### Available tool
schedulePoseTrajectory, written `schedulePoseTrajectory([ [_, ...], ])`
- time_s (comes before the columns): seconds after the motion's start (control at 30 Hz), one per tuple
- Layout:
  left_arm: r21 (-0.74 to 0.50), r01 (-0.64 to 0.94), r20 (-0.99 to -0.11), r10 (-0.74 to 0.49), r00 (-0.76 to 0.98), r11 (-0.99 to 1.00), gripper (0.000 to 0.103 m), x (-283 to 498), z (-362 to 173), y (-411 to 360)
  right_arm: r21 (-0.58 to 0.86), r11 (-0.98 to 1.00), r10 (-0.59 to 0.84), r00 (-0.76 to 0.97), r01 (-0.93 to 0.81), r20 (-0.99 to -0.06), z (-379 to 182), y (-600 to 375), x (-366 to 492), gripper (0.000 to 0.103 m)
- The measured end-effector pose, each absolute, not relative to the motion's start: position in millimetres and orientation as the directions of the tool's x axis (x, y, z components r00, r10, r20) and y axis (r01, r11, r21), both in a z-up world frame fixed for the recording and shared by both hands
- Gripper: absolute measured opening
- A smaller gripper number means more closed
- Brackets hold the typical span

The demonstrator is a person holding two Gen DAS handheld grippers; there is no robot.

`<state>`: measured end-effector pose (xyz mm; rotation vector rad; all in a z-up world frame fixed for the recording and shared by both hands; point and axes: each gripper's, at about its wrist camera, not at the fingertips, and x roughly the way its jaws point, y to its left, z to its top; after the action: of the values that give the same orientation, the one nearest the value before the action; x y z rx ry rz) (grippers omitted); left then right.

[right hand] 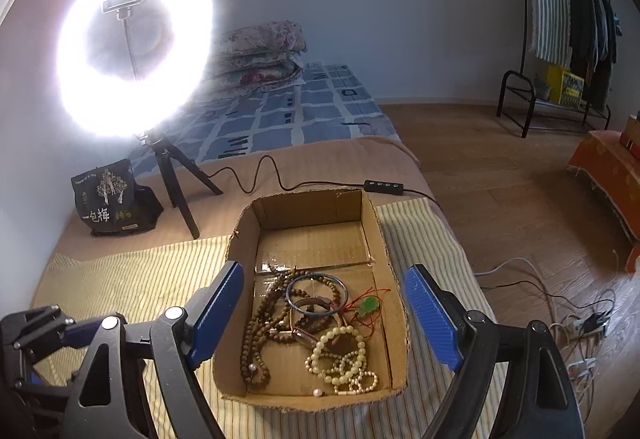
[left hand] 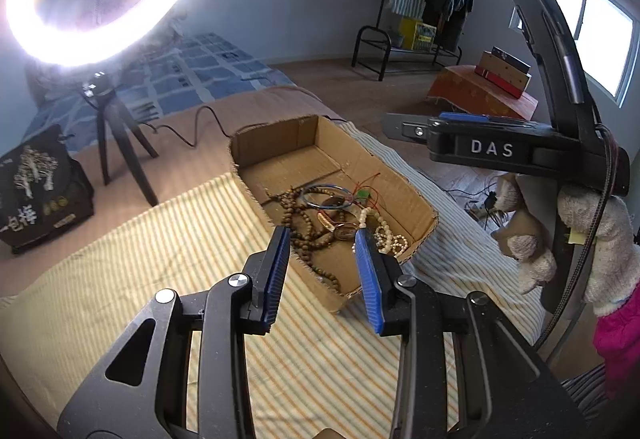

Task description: Organize jewelry

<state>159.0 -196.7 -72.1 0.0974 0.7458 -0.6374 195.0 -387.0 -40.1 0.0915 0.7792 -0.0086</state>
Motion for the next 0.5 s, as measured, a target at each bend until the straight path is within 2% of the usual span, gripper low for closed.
schedulePoseTrajectory([
  [0.23,-0.109,0.553,-0.634,-0.486,0.602,0.826,0.035,139.9,-51.9,-170.8,0.026,0.998,-0.024,0.728,0.057,-0.685,-17.0,-365.7,167.6,0.090],
  [0.3,-0.102,0.546,-0.623,-0.481,0.617,0.832,0.052,133.6,-46.4,-165.1,0.006,0.998,-0.040,0.733,0.059,-0.679,-11.6,-359.6,161.1,0.090],
  [0.5,-0.083,0.534,-0.590,-0.473,0.654,0.842,0.071,110.9,-28.7,-149.3,-0.048,0.996,-0.086,0.760,0.072,-0.644,5.5,-341.2,134.4,0.096],
])
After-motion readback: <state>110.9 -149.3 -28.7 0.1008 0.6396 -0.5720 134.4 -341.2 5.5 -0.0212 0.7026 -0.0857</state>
